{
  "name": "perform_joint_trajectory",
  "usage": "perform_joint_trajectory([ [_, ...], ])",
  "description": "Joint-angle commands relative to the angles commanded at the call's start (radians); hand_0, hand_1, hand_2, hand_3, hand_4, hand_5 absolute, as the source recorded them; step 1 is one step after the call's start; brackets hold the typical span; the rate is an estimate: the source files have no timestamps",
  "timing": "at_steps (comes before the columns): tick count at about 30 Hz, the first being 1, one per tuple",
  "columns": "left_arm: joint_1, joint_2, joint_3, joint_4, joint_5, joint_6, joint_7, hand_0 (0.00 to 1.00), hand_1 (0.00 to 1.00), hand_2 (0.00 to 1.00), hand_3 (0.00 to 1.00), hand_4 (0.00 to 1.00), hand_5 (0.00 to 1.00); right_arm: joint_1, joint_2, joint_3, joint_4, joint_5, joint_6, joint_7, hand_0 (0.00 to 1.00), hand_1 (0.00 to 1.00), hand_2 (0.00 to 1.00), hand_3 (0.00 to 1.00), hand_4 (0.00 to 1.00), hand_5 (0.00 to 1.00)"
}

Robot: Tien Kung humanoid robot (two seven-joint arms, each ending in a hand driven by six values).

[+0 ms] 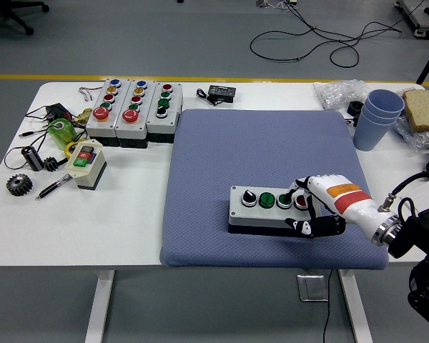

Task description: Pick up the button,place it on the desk,press the button,press the button

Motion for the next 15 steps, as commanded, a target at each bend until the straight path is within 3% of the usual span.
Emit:
perform_joint_trajectory([
  [15, 0.000, 0.001, 0.000, 0.000, 0.003, 0.000, 0.000, 0.442, 0.586, 0.736, 0.724, 0.489, 0.805, 0.003, 0.005, 0.006, -0.002, -0.006, 0.004, -0.007, 0.002, 0.002, 0.218, 0.582, 0.786, 0.352],
])
